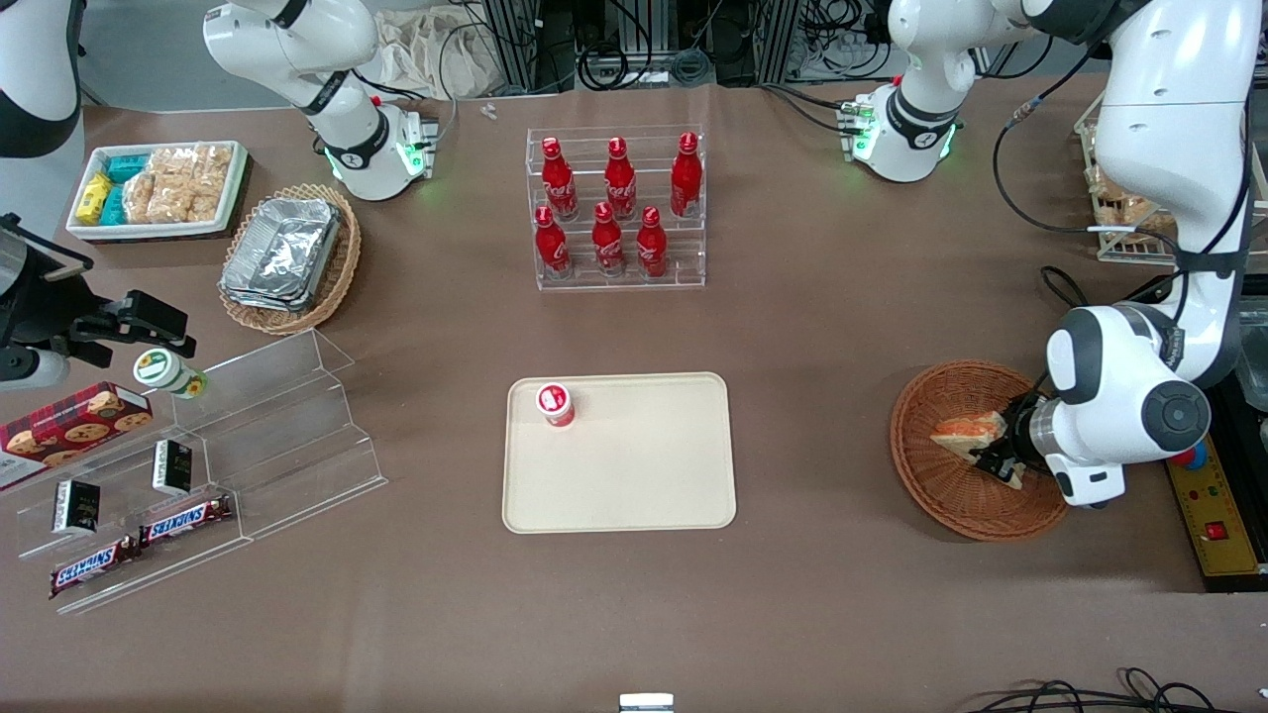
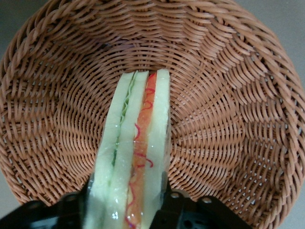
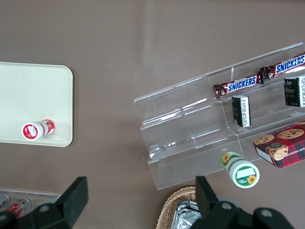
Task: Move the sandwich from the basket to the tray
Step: 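Lift the sandwich and carry it with the left gripper to the tray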
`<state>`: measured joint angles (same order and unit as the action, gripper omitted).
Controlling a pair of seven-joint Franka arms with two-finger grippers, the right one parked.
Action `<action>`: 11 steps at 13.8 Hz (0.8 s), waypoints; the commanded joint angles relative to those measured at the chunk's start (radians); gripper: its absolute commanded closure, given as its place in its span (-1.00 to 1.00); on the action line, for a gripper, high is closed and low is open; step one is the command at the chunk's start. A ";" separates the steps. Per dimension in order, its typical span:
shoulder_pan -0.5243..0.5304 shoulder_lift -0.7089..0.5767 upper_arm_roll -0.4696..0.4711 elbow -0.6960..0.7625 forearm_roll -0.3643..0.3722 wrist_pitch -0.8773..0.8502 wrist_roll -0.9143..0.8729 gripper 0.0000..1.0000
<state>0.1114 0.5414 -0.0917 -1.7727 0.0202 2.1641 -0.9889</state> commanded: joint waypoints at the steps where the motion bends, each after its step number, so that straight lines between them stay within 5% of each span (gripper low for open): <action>1: 0.001 -0.055 -0.003 -0.002 0.010 -0.030 -0.001 1.00; 6: 0.001 -0.244 -0.067 0.119 -0.008 -0.461 0.278 1.00; 11: -0.001 -0.224 -0.296 0.188 -0.061 -0.471 0.294 1.00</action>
<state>0.1058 0.2782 -0.3374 -1.6088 -0.0047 1.6788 -0.7156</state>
